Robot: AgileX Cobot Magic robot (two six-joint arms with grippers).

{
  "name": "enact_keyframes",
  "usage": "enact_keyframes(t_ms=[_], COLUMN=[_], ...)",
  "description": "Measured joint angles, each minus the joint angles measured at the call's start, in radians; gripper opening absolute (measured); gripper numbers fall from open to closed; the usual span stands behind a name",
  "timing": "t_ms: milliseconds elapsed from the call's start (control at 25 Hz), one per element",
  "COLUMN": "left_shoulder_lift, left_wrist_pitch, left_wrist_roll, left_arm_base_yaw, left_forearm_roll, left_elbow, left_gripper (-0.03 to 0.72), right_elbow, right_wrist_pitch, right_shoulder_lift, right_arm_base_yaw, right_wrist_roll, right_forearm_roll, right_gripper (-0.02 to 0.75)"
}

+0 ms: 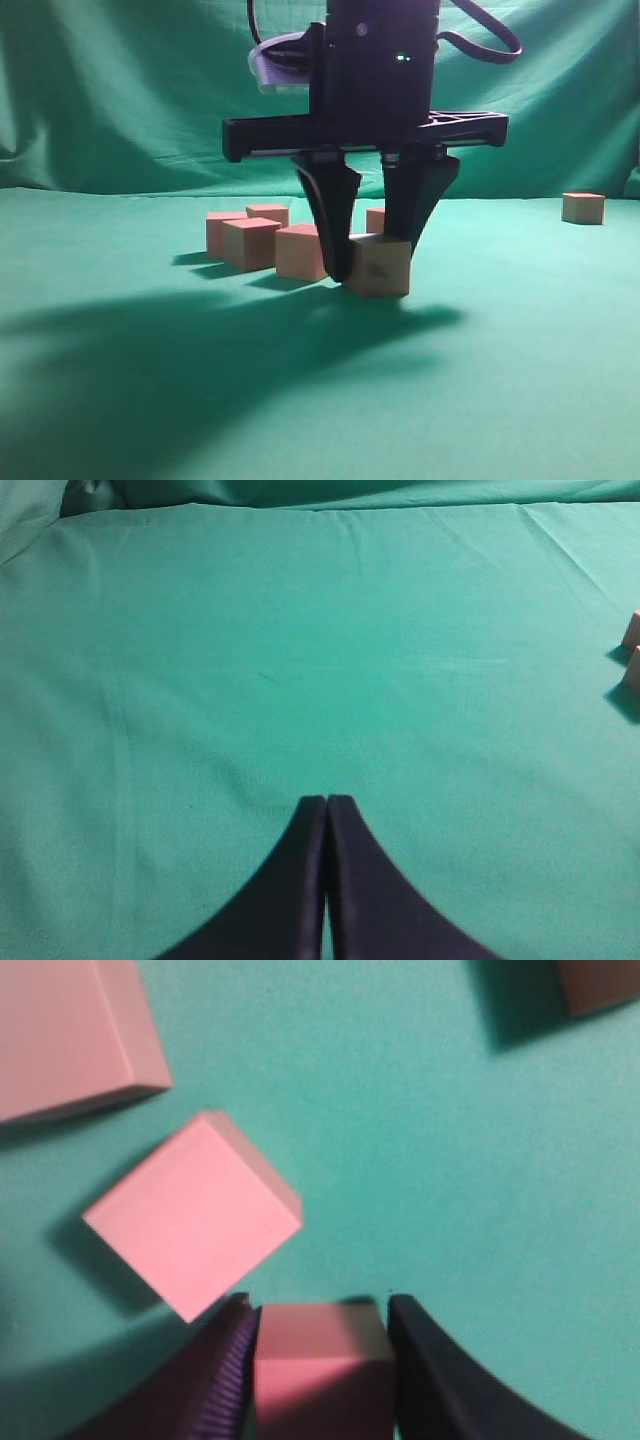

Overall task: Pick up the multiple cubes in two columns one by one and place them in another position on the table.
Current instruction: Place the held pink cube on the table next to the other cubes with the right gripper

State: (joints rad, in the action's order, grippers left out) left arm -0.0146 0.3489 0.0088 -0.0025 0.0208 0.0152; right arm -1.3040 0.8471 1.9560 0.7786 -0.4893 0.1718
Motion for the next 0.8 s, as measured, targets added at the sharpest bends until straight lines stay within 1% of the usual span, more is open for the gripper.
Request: enact_keyframes(t_ms=[120,320,600,800], left_shoulder_lift=[0.000,0.000,0.000,0.000], left_wrist_pitch=[0.000,0.000,0.000,0.000], left_wrist_roll=[0.000,0.000,0.000,0.000], left_arm_base_yaw=[0.000,0.000,0.000,0.000], left_forearm_roll=[0.000,0.000,0.000,0.000], left_elbow=[0.000,0.000,0.000,0.000], left_gripper=[0.000,0.000,0.000,0.000], right_elbow=[0.000,0.000,0.000,-0.038], right_wrist_pitch=[0.000,0.002,0.031,0.102], right_shoulder_lift=[0.002,0.002,-0.018,-0.069], right_arm_base_yaw=[0.000,0.000,0.000,0.000], right_wrist_roll=[0.000,0.000,0.002,0.004], right_forearm_roll=[0.000,-0.002,-0.003,-0.006], right_gripper=[0.389,0.553,0.549,0.549])
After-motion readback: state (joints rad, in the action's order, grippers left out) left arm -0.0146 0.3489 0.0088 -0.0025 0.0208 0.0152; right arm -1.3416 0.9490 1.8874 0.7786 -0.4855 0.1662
